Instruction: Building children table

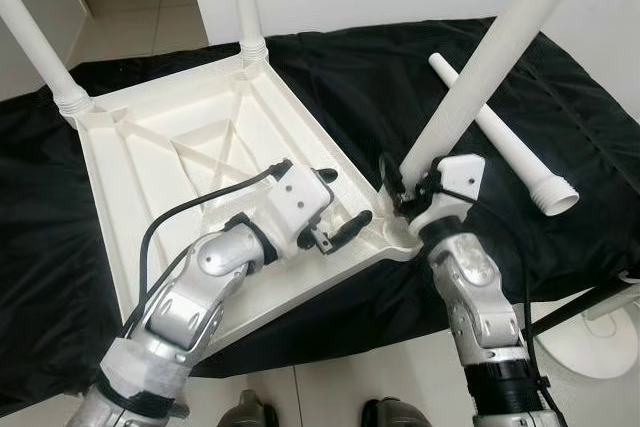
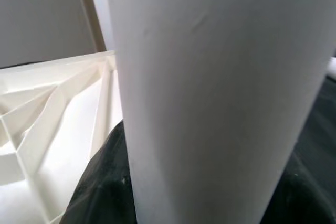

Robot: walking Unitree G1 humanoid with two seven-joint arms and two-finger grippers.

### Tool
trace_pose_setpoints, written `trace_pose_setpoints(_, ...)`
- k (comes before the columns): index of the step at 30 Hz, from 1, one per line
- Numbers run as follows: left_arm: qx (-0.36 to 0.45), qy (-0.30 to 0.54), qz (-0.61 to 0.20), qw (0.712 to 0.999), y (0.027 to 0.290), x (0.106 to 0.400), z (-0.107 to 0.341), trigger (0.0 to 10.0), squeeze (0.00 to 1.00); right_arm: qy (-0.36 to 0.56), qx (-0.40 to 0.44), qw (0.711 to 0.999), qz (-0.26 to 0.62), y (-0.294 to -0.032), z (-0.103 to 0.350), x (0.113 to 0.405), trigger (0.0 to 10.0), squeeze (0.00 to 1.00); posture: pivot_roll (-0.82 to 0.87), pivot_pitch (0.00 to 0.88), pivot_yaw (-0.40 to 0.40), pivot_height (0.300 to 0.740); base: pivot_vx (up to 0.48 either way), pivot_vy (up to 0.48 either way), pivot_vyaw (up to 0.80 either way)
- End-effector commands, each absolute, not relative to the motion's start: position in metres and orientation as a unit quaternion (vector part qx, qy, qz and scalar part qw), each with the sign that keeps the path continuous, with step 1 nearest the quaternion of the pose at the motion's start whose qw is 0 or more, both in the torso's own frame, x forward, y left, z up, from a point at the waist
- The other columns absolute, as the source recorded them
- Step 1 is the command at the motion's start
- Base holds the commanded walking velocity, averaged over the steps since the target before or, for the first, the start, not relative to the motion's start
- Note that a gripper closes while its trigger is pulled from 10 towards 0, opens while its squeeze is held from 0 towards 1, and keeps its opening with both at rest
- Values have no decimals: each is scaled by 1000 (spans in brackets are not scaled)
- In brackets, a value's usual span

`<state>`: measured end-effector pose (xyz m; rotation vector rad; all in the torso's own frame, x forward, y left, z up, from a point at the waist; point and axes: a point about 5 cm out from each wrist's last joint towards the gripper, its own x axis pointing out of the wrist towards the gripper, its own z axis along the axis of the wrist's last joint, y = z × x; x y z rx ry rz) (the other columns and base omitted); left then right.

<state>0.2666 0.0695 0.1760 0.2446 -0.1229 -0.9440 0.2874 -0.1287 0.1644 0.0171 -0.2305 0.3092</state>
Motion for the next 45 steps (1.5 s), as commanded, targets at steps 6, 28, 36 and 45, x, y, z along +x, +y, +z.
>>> trace_pose_setpoints(6,106,-73,-468,874,78,261,185,10000,0,-57,-28,979,196,-119,136,280,10000,0,-75,105,41,740,0,0,0)
trace_pose_setpoints(28,79,-59,-503,858,86,250,183,10000,0,-32,-62,975,212,-140,120,255,10000,0,-75,115,48,740,0,0,0)
trace_pose_setpoints(36,86,-53,-507,856,85,249,179,10000,0,-36,-74,972,221,-142,117,258,10000,0,-72,118,57,740,0,0,0)
trace_pose_setpoints(45,91,-47,-503,858,89,248,180,10000,0,-49,-101,956,270,-136,114,252,10000,0,-63,117,49,740,0,0,0)
